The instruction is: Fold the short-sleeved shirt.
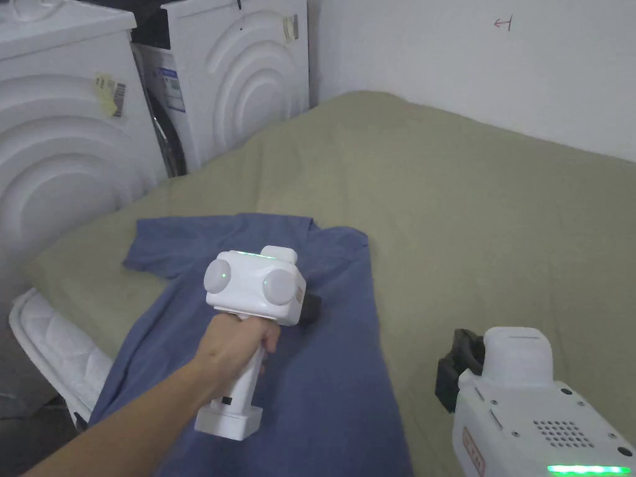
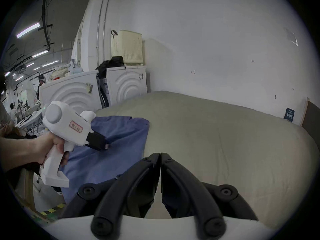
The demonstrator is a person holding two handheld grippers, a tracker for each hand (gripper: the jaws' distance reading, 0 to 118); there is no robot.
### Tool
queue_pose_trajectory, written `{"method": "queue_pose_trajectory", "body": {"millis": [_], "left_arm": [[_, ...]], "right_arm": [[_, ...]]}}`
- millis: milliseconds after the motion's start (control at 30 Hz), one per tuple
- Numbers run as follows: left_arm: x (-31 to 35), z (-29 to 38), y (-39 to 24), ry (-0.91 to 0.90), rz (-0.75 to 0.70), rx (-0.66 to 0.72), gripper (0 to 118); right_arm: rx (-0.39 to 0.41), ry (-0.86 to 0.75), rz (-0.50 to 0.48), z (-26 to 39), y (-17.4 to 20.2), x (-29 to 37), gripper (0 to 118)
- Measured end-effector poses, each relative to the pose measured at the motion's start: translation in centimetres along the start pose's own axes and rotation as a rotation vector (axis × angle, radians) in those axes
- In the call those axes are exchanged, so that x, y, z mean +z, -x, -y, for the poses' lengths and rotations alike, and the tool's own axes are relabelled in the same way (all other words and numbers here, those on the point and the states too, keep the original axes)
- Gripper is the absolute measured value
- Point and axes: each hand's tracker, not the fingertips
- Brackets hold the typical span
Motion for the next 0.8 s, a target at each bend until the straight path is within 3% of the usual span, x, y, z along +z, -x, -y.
{"method": "queue_pose_trajectory", "body": {"millis": [33, 67, 300, 367, 400, 467, 500, 667, 800], "left_arm": [[-1.3, -0.1, 0.4, 0.02, 0.006, -0.004, 94], [-1.4, -0.1, 0.3, 0.014, -0.004, -0.008, 118], [-4.1, -0.2, -0.1, 0.058, -0.018, 0.0, 114], [-3.7, -0.4, 0.0, 0.06, -0.004, -0.004, 101], [-3.2, -0.5, -0.2, 0.054, -0.01, -0.017, 85], [-1.0, -0.6, -1.1, 0.01, -0.056, -0.078, 18], [-0.6, -0.6, -1.2, 0.005, -0.108, -0.095, 5], [3.1, -1.8, -1.6, -0.08, -0.041, -0.03, 5], [9.2, -2.1, -5.1, -0.175, 0.016, -0.076, 5]], "right_arm": [[-0.002, 0.008, 0.006, 0.3, -0.1, -0.2, 7], [-0.005, 0.011, 0.007, 0.5, -0.2, -0.2, 7], [-0.014, 0.028, 0.017, 0.9, -1.1, -0.4, 7], [-0.013, 0.025, 0.027, 0.9, -1.5, -0.1, 7], [-0.008, 0.027, 0.034, 0.7, -1.9, 0.1, 7], [-0.013, 0.02, 0.049, 0.7, -2.8, 0.6, 7], [-0.021, 0.019, 0.056, 0.5, -3.2, 1.1, 7], [-0.032, -0.012, 0.129, -0.4, -7.0, 5.3, 7], [-0.064, -0.029, 0.205, -0.7, -10.5, 9.1, 7]]}}
